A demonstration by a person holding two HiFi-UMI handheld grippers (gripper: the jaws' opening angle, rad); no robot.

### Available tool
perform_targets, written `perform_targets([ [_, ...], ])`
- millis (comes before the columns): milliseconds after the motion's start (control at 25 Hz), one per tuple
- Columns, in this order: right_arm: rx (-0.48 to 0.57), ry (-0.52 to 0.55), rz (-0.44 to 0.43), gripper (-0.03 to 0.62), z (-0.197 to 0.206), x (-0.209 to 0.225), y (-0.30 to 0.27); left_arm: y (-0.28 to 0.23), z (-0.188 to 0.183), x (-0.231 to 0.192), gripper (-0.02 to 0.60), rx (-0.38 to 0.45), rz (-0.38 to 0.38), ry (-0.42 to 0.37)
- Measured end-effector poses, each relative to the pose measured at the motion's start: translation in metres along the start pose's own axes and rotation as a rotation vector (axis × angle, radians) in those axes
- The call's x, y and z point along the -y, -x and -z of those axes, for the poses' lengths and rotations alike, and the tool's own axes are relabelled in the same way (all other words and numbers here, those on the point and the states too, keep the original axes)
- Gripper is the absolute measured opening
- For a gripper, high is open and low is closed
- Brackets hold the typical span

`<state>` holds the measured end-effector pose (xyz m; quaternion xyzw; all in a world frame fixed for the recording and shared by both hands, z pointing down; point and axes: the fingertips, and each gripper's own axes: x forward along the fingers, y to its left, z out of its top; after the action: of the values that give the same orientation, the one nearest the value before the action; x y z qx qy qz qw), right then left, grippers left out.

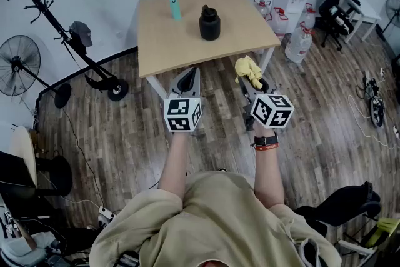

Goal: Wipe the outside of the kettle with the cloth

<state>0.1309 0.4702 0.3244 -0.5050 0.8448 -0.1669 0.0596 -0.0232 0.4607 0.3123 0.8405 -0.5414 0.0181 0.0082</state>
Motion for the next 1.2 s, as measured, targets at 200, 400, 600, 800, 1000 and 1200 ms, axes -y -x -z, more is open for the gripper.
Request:
perform_targets([
  [200, 0.004, -0.038, -0.064, 0.160, 0.004, 0.020, 0.000, -0.009, 0.012, 0.014, 0.025, 0.001, -0.018, 0.006],
  [400, -0.032, -0.095, -0.088, 0.160, 0.013, 0.040, -0.012, -0.018, 0.032, 0.014, 0.025, -0.029, -0.045, 0.028],
  [600, -0.083, -0.061, -0.024, 0.161, 0.028, 0.060, -0.053, -0.047, 0.048, -0.009, 0.025, -0.041, -0.066, 0.035],
  [800, -0.106, -0.034, 0.002, 0.163, 0.027, 0.084, -0.128, -0.116, 0.055, -0.054, 0.025, -0.043, -0.074, 0.049],
  [1000, -0.095, -0.072, 0.020, 0.164, 0.013, 0.105, -0.223, -0.197, 0.056, -0.103, 0.025, -0.053, -0.040, 0.040],
  [1200, -0.096, -0.055, 0.049, 0.166, -0.007, 0.106, -0.322, -0.271, 0.038, -0.167, 0.025, -0.050, -0.006, 0.029],
])
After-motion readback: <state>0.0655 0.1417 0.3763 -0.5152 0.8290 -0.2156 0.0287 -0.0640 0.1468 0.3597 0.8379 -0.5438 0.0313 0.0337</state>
